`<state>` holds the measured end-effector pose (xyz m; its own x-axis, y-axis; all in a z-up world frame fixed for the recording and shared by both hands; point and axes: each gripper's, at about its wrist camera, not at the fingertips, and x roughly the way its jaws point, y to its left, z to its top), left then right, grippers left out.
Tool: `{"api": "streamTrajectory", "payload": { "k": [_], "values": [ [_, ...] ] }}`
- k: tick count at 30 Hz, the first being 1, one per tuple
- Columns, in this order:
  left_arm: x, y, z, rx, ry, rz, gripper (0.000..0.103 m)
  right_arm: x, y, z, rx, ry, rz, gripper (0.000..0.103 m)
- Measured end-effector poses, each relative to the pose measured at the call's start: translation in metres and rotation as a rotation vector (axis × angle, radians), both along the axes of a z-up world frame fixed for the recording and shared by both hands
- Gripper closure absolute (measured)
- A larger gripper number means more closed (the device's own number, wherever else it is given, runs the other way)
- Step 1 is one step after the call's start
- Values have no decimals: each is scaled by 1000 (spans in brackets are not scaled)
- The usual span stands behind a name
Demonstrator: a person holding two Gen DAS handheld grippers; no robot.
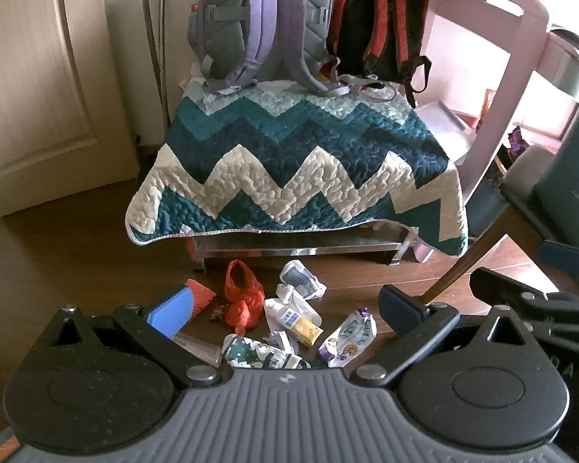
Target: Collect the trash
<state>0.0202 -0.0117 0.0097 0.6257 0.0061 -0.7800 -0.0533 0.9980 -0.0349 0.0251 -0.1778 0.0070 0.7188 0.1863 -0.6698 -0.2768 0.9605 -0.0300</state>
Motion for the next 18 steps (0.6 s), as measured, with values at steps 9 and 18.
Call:
{"api": "streamTrajectory", "payload": {
  "k": [9, 18],
  "values": [
    [53, 14, -40, -15, 51, -1, 0, 56, -12, -43, 35, 112, -40, 25],
    [123, 63, -87, -52, 69, 81, 0, 124, -27, -101, 62, 207, -69, 25]
  ]
}}
